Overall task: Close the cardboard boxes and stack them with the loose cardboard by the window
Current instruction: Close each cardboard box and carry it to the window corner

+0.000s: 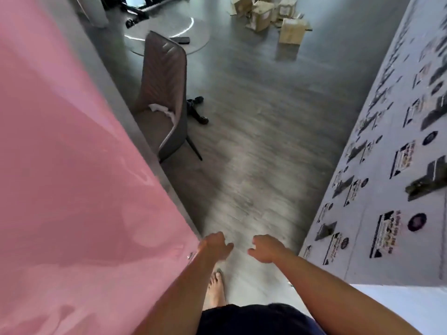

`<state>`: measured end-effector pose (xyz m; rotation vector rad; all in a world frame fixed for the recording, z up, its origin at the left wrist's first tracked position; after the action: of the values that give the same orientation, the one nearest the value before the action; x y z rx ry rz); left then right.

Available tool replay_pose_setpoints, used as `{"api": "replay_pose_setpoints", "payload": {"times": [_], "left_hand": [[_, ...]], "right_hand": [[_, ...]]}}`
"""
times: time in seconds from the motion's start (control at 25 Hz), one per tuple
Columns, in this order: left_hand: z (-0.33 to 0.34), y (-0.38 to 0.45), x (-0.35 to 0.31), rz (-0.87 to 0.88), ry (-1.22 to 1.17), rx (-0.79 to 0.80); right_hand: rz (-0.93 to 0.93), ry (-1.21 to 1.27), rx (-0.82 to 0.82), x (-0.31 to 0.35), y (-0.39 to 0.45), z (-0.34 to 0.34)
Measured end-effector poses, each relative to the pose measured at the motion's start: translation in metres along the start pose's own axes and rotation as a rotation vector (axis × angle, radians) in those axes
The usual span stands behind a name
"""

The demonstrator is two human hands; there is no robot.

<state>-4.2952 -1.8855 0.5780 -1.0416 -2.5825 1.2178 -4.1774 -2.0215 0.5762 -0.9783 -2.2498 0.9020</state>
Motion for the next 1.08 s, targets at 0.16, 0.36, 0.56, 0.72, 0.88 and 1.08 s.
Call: {"api": "replay_pose_setpoints", "payload": {"times": [0.16, 0.36, 0.56, 0.72, 0.88, 1.08], "left_hand": [[-0.079, 0.070, -0.029, 0.068, 0.110, -0.005], [-0.144, 0.151, -0.097, 0.147, 0.236, 0.014], [-0.206, 0.226, -0.181, 0.172, 0.214, 0.018], [-0.273, 0.287, -0.225, 0.094, 0.118, -0.021], [-0.319, 0.330, -0.242, 0.024, 0.059, -0.012], [-0.393, 0.434, -0.263, 0.025, 0.161, 0.003]], "right_hand": [[0.040, 0.112, -0.097, -0.002, 0.050, -0.084], [0.096, 0.155, -0.118, -0.041, 0.113, -0.156], [0.096, 0.105, -0.094, -0.098, 0.184, -0.242], [0.078, 0.072, -0.055, -0.134, 0.247, -0.327], [0.053, 0.039, -0.041, -0.140, 0.301, -0.395], [0.043, 0.034, -0.038, -0.144, 0.397, -0.484]]}}
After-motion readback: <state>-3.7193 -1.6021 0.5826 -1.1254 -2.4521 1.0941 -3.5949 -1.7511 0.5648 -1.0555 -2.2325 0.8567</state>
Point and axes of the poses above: each hand's wrist, its own y-axis towards the middle knuckle, its own z-axis out of the palm, x = y × z, the point moved 5 cm from there along y, towards the middle knuckle, and after that the axes turned 1 degree about -z, right-handed, at the moved point
